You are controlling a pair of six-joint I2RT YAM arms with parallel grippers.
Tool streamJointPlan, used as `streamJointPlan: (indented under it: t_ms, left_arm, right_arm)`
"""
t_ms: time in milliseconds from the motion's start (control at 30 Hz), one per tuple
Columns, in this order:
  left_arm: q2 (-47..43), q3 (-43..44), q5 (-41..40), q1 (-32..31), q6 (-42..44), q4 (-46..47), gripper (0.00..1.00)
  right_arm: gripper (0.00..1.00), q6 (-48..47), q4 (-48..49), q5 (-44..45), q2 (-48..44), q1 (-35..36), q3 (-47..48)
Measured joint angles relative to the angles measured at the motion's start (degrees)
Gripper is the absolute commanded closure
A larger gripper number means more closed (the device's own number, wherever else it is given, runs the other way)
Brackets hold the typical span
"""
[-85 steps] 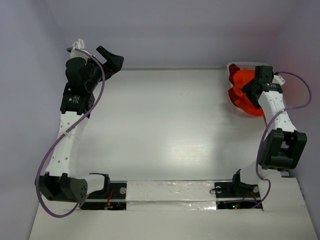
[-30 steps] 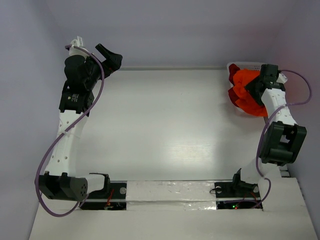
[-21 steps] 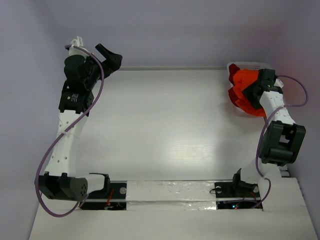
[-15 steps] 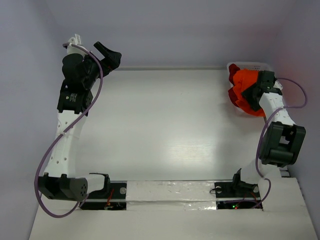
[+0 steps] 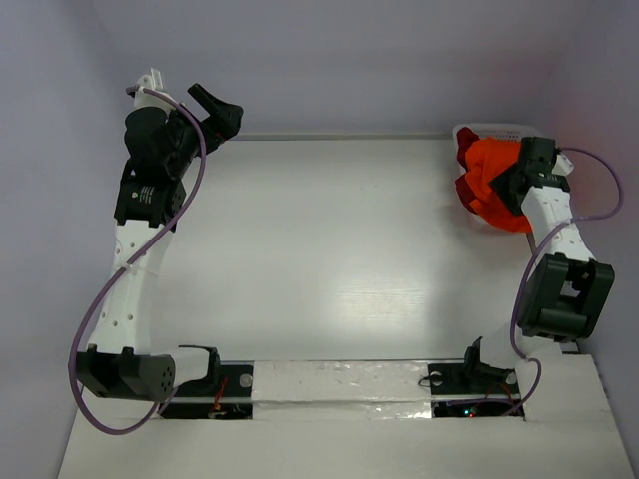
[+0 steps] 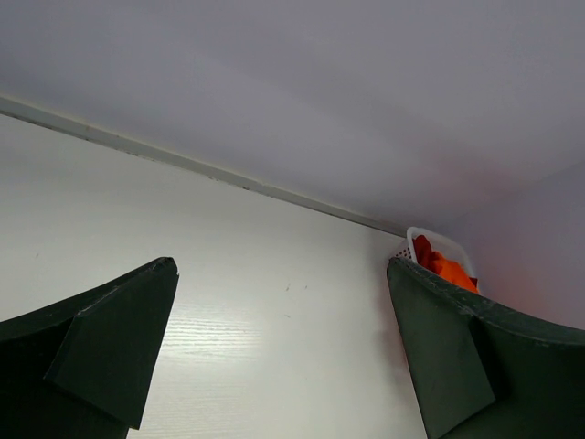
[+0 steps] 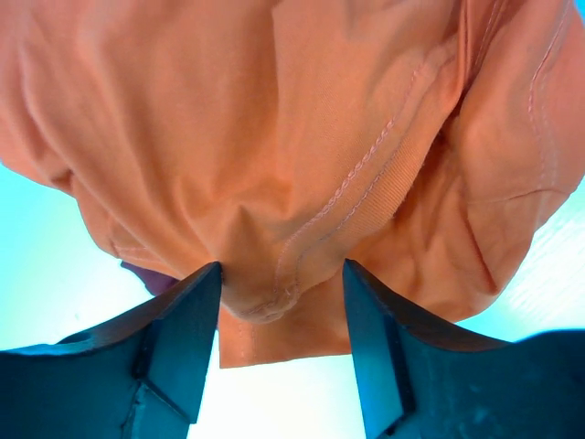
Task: Fold and stack the t-shirts
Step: Grab crumpled tshirt from bin with the right arm
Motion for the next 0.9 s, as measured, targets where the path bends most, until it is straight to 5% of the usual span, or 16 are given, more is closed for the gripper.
streamJointPlan:
  t_ms: [900]
  left_arm:
    - [0.0,0.37,-0.07,0.0,0.76,-1.95,0.01]
  right_arm:
    - [0.42,-1.07,0.35,0.35,3.58,0.0,0.13]
